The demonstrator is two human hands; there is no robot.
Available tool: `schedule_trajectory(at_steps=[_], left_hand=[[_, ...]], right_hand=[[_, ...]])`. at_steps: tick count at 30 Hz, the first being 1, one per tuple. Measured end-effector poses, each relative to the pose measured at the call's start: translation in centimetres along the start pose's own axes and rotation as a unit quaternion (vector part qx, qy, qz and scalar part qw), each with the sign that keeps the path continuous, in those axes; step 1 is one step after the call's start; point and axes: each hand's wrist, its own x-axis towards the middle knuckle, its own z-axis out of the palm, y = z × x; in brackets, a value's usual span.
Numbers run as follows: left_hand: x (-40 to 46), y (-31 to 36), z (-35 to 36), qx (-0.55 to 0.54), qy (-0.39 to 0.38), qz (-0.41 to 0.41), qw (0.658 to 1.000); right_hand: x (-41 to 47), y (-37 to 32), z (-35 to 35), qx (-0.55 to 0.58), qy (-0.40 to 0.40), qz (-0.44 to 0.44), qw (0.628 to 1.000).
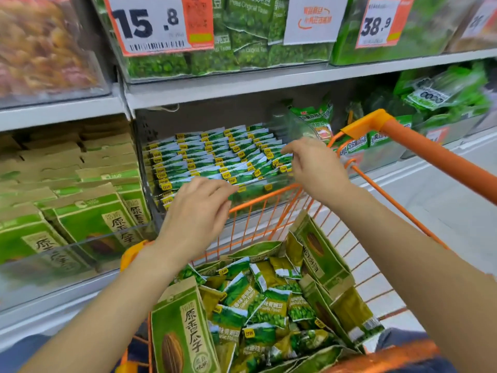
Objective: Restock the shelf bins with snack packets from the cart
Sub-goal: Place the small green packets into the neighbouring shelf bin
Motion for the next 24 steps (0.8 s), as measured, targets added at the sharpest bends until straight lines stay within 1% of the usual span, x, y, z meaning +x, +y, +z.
schedule_trajectory(at_steps=[1, 2, 4, 6, 8, 11, 14, 18, 24], left_hand=[[0.1, 0.0, 0.2, 0.008, 0.001, 0.010, 1.000], [0.1, -0.3, 0.4, 0.017, -0.003, 0.011, 1.000], [0.4, -0.8, 0.4, 0.024, -0.037, -0.008, 0.999], [0.6, -1.0, 0.2, 0.001, -0.099, -0.052, 0.994], [0.9, -1.1, 0.5, -0.016, -0.146, -0.095, 0.985], [1.2, -1.0, 0.7, 0.000, -0.150, -0.097, 0.984], [1.2, -0.9, 0.8, 0.005, -0.153, -0.098, 0.983], [1.2, -0.8, 0.8, 0.019, -0.151, -0.094, 0.984], [1.2, -0.7, 0.6, 0.016, -0.150, -0.092, 0.984]], right_hand=[[1.1, 0.2, -0.3, -0.073, -0.052, -0.018, 0.996], [2.2, 0.4, -0.5, -0.139, -0.106, -0.029, 0.984], [4.2, 0.5, -1.0, -0.237, -0.203, -0.037, 0.949], [5.7, 0.3, -1.1, -0.262, -0.281, -0.027, 0.923], [7.0, 0.1, -0.5, -0.268, -0.326, -0.015, 0.906], [8.1, 0.3, 0.8, -0.268, -0.351, -0.006, 0.897], [8.6, 0.7, 1.4, -0.262, -0.356, 0.001, 0.897], [9.2, 1.1, 1.4, -0.275, -0.370, 0.021, 0.887], [9.2, 0.7, 2.0, -0.251, -0.397, 0.061, 0.881]])
